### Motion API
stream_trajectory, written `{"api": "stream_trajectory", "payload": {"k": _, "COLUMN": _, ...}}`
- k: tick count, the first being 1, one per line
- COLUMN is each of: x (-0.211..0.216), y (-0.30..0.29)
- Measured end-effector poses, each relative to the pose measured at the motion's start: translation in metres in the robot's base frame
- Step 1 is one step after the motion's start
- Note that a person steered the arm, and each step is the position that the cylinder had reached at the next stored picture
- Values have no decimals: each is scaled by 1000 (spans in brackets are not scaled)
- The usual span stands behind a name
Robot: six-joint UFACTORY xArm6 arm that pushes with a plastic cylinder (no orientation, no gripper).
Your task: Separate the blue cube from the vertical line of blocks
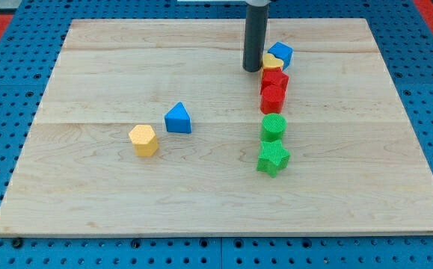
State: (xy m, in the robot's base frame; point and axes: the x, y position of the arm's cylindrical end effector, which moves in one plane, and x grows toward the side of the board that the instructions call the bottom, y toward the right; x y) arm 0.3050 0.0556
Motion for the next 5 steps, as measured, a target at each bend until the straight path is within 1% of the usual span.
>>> {"api": "stream_trajectory", "payload": {"k": 1, "x": -39, "y": -14}}
{"api": "stream_trajectory", "payload": {"k": 2, "x": -43, "y": 25}}
{"api": "stream_trajectory", "payload": {"k": 3, "x": -43, "y": 112}}
{"api": "stream_trajectory", "payload": {"k": 4, "x": -12, "y": 121}}
{"api": "stream_trajectory", "payload": {"k": 5, "x": -4, "y": 37}}
